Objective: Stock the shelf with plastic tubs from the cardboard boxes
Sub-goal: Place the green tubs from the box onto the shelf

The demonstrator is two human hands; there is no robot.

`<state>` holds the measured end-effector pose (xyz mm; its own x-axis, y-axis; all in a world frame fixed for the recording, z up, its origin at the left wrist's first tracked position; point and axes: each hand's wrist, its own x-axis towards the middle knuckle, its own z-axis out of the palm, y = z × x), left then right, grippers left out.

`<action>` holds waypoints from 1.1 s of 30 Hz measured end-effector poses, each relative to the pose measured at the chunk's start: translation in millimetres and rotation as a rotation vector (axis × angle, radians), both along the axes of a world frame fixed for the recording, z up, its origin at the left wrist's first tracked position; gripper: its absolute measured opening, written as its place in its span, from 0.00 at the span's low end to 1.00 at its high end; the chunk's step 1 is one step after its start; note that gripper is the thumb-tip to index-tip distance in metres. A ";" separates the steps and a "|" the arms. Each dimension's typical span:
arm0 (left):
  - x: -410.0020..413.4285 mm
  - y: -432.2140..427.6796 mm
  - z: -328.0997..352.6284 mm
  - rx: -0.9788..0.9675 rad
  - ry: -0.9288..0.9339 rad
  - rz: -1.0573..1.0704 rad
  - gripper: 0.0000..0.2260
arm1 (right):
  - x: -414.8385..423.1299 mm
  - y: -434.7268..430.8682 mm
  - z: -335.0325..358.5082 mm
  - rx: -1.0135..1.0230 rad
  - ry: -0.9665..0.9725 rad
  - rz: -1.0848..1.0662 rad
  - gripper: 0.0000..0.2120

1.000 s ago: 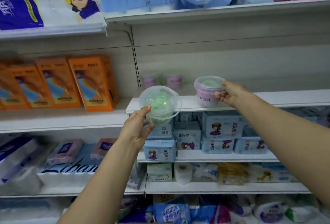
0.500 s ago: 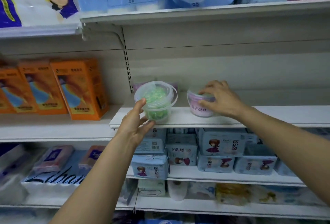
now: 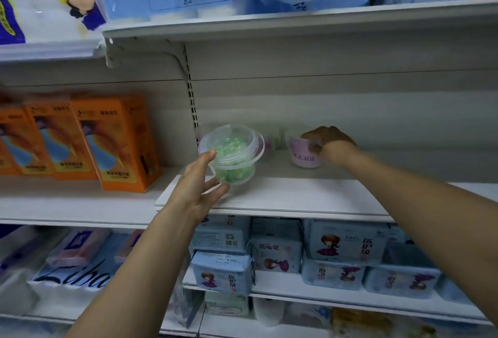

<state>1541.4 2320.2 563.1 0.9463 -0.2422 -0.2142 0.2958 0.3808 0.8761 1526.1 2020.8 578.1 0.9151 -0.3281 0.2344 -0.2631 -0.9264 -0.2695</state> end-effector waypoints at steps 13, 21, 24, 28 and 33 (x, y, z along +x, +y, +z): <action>14.6 -4.9 -1.7 0.018 -0.003 0.018 0.08 | 17.8 -7.1 3.0 -0.027 -0.028 -0.009 0.19; 11.3 -2.3 2.5 0.023 0.009 -0.042 0.20 | 2.1 1.0 6.1 -0.070 0.001 -0.028 0.25; 9.2 1.3 1.7 0.032 0.009 -0.062 0.21 | -18.2 1.5 3.6 -0.032 -0.083 -0.014 0.20; 3.7 3.8 0.1 0.045 0.015 -0.099 0.21 | -55.5 2.6 -0.5 -0.006 -0.161 -0.004 0.16; -15.2 -8.8 3.2 0.102 0.016 -0.171 0.18 | -116.2 5.5 -9.1 0.015 -0.170 -0.062 0.14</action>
<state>1526.2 2311.4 566.3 0.8895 -0.3751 -0.2608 0.3629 0.2334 0.9021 1409.8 2026.3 568.9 0.8407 -0.3870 0.3787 -0.2689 -0.9055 -0.3283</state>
